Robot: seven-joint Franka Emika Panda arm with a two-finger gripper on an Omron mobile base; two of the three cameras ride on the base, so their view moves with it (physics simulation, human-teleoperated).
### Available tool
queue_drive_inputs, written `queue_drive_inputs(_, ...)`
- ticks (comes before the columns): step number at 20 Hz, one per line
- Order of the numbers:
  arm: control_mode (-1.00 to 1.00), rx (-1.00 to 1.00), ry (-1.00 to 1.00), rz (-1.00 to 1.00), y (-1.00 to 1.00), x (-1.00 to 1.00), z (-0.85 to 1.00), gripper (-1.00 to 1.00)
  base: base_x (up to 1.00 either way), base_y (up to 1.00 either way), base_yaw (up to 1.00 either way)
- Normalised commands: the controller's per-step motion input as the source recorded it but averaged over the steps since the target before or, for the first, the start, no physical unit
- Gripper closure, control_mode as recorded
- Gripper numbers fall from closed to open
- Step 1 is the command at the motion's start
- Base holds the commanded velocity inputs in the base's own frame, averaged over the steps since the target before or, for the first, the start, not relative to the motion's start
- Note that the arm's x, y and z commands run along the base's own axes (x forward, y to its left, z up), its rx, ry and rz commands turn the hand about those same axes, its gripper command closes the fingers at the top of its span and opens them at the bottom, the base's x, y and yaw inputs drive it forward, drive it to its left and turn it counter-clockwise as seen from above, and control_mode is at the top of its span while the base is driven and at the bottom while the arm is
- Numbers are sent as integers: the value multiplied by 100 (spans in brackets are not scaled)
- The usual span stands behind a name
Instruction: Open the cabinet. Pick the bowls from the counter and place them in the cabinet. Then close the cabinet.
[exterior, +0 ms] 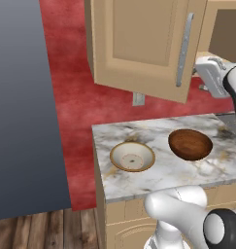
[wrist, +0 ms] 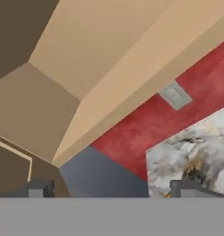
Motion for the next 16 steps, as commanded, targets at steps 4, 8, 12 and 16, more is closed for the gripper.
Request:
queue_drive_inputs(4, -100, 0, 0, 33, 32, 2, -1, -100, 0, 0, 0)
queue_drive_inputs(8, -100, 0, -1, 33, 36, -3, 0, -100, 0, 0, 0)
queue_drive_inputs(12, -100, 0, -2, 29, 51, -19, 0, -100, 0, 0, 0)
queue_drive_inputs(16, -100, 0, -12, 22, 52, -51, 0, -100, 0, 0, 0)
